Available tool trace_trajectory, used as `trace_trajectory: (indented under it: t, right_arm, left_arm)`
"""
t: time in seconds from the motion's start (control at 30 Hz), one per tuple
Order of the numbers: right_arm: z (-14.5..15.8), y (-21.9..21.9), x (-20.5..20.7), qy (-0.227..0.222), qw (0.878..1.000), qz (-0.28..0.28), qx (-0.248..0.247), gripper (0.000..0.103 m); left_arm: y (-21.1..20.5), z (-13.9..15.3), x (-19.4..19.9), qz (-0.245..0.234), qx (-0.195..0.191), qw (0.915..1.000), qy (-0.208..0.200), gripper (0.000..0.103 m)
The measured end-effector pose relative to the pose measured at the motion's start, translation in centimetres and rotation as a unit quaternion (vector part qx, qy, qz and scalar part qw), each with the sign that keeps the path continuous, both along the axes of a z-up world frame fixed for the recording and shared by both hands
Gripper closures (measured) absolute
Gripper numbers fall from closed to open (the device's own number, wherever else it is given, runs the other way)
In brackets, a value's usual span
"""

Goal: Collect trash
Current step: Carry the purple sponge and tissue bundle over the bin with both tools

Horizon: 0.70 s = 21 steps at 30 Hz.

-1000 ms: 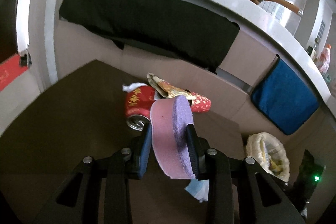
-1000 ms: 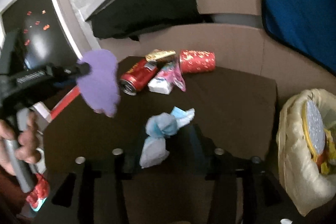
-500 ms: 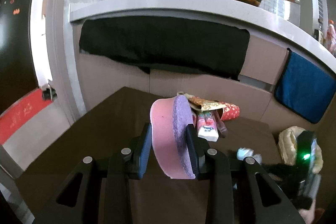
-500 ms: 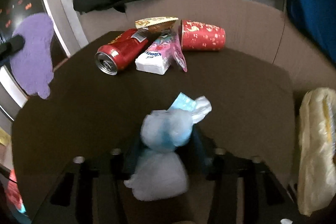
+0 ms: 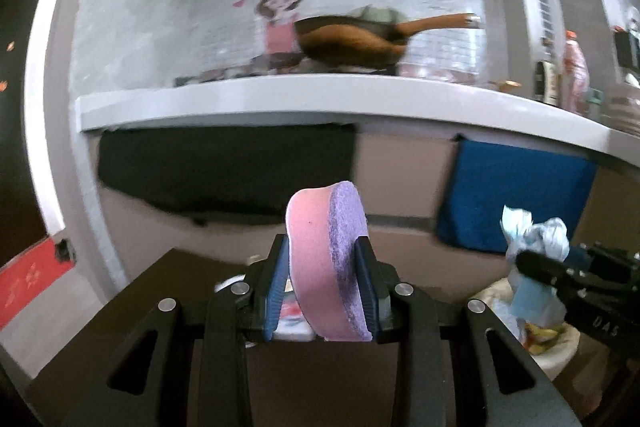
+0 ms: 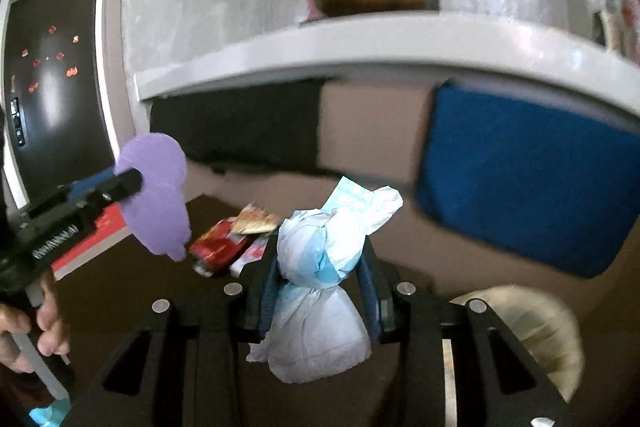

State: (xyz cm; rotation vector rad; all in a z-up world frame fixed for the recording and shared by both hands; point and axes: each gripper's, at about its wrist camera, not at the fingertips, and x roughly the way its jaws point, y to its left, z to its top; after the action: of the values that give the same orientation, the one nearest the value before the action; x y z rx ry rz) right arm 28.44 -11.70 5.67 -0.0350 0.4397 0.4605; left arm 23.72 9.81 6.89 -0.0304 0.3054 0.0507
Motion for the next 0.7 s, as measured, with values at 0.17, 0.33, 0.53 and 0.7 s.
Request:
trace_trajectory:
  t: [0.17,0.33,0.53,0.7]
  right_arm:
    - [1.2,-5.1,-1.4,-0.026,0.999,-0.044,-0.015,0.07]
    - [1.8,-10.2,-2.7,-0.043,0.995,-0.091,-0.02,0.07]
    - [1.9,-14.7,-2.7,-0.036,0.991,-0.127,-0.012,0.07]
    - [0.8,-16.5,-2.4,-0.028,0.989,-0.146,-0.014,0.07]
  left_arm:
    - [-5.8,0.9,1.3,-0.051,0.012,0.9986,0.0,0.069]
    - [-11.6,1.4,2.0,-0.097,0.02,0.9951,0.002,0.069]
    - [-16.5,0.4,2.9,-0.15,0.006,0.9884,0.024,0.069]
    - [-19.5,-1.3,4.1,-0.177,0.01,0.983,0.049,0.069]
